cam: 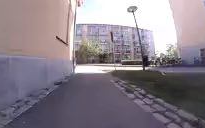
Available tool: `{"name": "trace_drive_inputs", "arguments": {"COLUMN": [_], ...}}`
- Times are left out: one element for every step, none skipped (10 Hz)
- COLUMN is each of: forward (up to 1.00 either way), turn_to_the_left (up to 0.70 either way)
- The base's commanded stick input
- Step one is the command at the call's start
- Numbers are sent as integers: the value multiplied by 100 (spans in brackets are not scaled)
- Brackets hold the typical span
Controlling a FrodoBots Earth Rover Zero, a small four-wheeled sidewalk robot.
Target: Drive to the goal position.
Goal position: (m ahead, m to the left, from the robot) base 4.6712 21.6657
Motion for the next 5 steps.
{"name": "trace_drive_inputs", "arguments": {"forward": [85,85,85,85,85], "turn_to_the_left": [0,8,32,27,4]}}
